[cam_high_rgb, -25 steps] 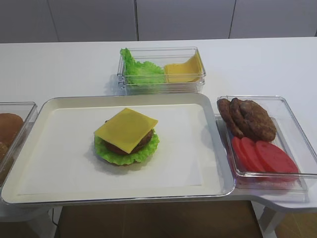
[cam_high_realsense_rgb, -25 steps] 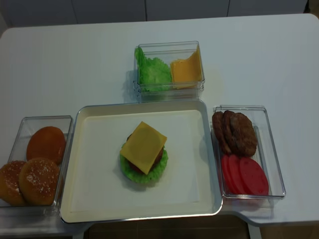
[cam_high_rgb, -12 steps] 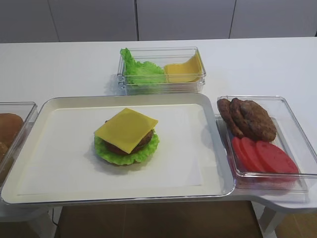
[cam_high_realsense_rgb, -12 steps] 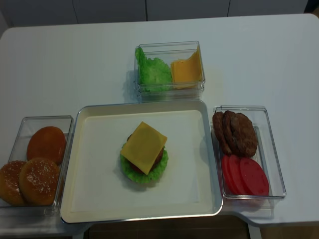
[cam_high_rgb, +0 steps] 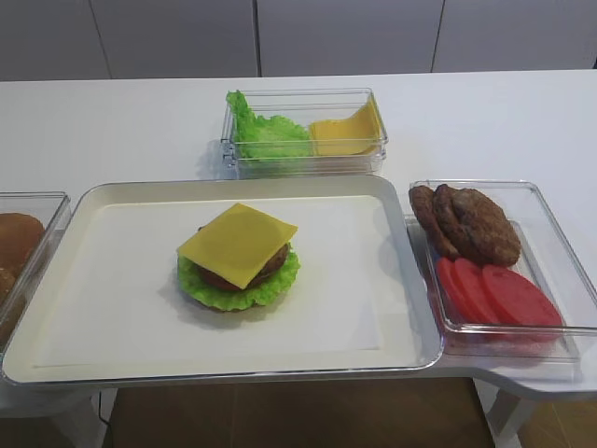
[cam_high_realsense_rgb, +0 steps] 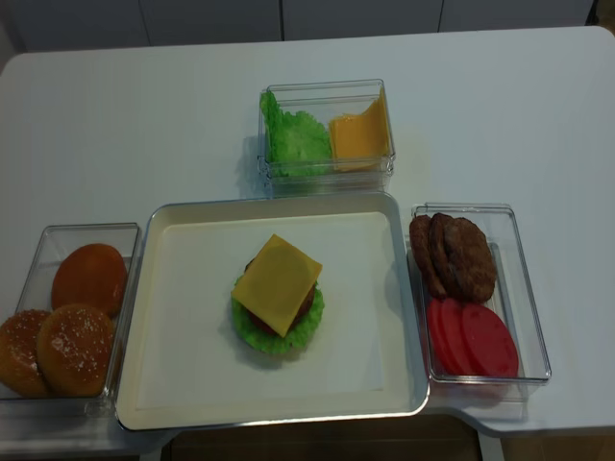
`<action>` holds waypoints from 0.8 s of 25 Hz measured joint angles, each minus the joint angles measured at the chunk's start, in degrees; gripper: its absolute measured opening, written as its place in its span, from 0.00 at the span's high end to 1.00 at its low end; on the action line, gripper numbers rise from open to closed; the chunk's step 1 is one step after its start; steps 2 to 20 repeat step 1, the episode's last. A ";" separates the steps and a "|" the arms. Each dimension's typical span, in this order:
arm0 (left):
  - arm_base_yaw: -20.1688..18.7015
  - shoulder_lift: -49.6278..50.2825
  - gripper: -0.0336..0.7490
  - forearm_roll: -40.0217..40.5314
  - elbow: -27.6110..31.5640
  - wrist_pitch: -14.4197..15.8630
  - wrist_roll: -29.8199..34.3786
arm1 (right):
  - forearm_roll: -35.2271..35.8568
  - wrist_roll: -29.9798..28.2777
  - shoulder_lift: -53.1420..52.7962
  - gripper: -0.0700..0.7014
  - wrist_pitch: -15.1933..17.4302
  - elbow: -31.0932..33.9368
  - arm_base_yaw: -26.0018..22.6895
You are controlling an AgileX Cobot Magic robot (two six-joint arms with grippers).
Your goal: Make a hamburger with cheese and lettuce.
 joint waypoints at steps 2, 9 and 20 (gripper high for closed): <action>0.00 0.00 0.50 0.00 0.00 0.00 0.00 | 0.00 0.00 0.00 0.40 0.00 0.00 0.00; 0.00 0.00 0.50 0.00 0.00 0.00 0.00 | 0.00 0.00 0.00 0.40 0.00 0.00 0.00; 0.00 0.00 0.50 0.00 0.00 0.00 0.00 | 0.00 0.00 0.00 0.40 0.00 0.00 0.00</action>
